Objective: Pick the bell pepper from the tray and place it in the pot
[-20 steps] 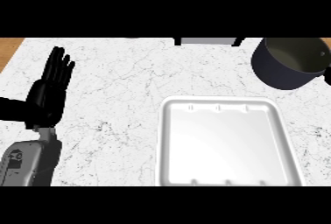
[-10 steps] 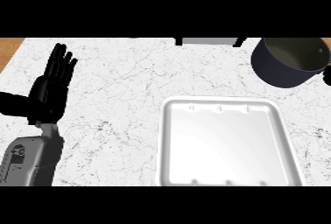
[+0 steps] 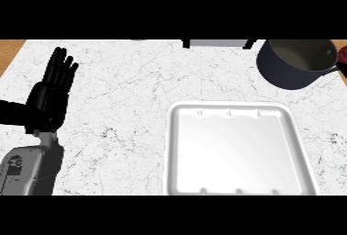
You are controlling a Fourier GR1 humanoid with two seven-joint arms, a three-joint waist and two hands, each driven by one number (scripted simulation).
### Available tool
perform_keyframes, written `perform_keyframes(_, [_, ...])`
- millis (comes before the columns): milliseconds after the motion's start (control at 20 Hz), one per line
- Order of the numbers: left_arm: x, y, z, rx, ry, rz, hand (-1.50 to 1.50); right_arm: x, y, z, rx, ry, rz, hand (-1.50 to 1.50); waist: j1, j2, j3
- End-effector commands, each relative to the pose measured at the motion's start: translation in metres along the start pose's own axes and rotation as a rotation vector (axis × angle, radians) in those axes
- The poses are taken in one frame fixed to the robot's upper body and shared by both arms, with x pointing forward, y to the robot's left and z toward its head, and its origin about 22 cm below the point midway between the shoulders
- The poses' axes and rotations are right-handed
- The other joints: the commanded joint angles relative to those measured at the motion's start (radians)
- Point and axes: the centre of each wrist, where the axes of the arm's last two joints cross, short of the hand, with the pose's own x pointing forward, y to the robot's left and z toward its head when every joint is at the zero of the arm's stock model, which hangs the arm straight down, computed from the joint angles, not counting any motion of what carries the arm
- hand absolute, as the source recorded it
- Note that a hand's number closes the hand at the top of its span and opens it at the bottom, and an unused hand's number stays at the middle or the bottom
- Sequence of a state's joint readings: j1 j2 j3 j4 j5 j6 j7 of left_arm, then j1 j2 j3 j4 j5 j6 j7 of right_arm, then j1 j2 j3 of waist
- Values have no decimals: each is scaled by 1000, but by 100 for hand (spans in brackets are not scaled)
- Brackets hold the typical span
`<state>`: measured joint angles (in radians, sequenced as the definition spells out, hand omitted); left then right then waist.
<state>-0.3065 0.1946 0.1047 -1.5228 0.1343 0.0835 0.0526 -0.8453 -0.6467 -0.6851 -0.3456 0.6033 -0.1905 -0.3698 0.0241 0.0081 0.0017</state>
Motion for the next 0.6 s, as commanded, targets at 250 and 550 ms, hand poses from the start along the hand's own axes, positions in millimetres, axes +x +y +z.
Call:
perform_keyframes(250, [10,-2,1,3,-10,6,0,-32,-60,7,-179,31,-243,-150,-1,1,1])
perform_keyframes(550, [21,-2,-2,-7,-3,10,0,-51,-106,17,-233,13,-333,-150,2,1,2])
